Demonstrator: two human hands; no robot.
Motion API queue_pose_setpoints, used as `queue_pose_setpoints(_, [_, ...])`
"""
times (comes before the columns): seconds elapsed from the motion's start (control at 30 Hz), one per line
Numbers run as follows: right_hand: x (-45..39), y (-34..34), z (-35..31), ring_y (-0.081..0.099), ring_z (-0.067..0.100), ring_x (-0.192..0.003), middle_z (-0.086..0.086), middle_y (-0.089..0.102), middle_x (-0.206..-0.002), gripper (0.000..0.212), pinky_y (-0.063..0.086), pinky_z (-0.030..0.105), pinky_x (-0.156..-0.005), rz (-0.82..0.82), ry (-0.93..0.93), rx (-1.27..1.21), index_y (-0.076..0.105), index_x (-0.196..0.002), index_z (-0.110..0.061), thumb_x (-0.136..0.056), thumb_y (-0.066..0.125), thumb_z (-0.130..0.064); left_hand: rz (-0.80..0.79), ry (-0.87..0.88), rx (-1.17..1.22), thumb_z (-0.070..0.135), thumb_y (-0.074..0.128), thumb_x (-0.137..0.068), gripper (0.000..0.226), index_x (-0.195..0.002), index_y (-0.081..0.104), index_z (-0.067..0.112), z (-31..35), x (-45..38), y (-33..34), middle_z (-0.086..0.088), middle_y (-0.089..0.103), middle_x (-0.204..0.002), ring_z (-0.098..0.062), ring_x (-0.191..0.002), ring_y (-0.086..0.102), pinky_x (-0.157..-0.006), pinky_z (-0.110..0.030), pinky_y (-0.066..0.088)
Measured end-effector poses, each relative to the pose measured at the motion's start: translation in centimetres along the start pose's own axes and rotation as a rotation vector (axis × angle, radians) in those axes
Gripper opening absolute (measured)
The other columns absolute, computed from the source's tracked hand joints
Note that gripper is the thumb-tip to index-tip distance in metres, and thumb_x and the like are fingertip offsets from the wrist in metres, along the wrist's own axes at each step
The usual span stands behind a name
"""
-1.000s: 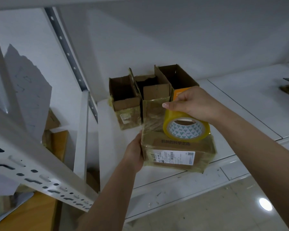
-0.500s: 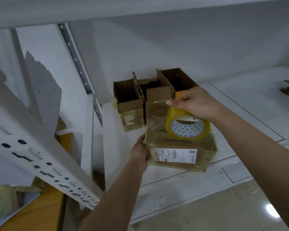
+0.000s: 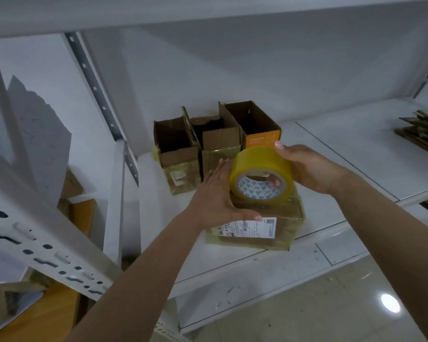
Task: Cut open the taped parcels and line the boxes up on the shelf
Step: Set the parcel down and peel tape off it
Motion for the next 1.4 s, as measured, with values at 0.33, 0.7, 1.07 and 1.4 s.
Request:
queue_pose_setpoints(0.33, [1.0,-0.8,-3.8,0.073,0.009,-0.075,-0.004,0.076,-0.082,0.055,0.056,0.029,-0.08,0.108,-0.069,0.401,0.078,-0.081,-0.019,-0.062,0.064,-0.069,-0.113,0.011,-0.489,0.099,0.031,-0.041,0.147,-0.155,-0.011,0.017,-1.2,-0.3,1.8,-0.004,-0.006,-0.165,-0.019,-0.151,-0.004,-0.122,-0.041,-0.003])
queue_pose_setpoints(0.7, [3.7,-7.1,3.9,0.056,0.015,-0.045,0.004,0.053,-0.048,0.068,0.046,0.028,-0.057,0.227,0.258,0.801,0.061,-0.058,-0.005,-0.065,0.069,-0.072,-0.216,-0.005,-0.621,0.1,0.028,-0.052,0.138,-0.149,-0.028,0.019,-1.7,-0.5,2.4,-0.005,-0.023,-0.161,-0.021,-0.149,-0.017,-0.122,-0.044,-0.003])
queue_pose_setpoints(1.07, [3.5,-6.8,7.3,0.069,0.02,-0.063,0.003,0.07,-0.063,0.071,0.051,0.027,-0.055,0.292,0.254,0.637,0.074,-0.069,-0.016,-0.051,0.056,-0.083,-0.184,-0.039,-0.219,0.096,0.037,-0.064,0.126,-0.154,-0.015,0.024,-1.1,-0.3,0.8,0.001,-0.013,-0.163,-0.013,-0.149,-0.013,-0.122,-0.041,-0.001])
queue_pose_setpoints(1.4, [3.4,-6.9,7.3,0.063,0.014,-0.072,-0.006,0.067,-0.076,0.057,0.042,0.023,-0.055,0.299,0.239,0.648,0.068,-0.072,-0.029,-0.053,0.055,-0.081,0.03,-0.722,-0.324,0.048,0.049,-0.096,0.036,-0.106,0.062,0.015,-12.1,7.4,1.6,-0.002,0.061,-0.118,-0.023,-0.103,0.059,-0.08,-0.029,0.042])
Point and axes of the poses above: each hand's wrist, its own x-axis away from the middle knuckle, its own y-axis out of the palm, z = x × y, the point moved 6 cm from there along -x, towards the middle knuckle
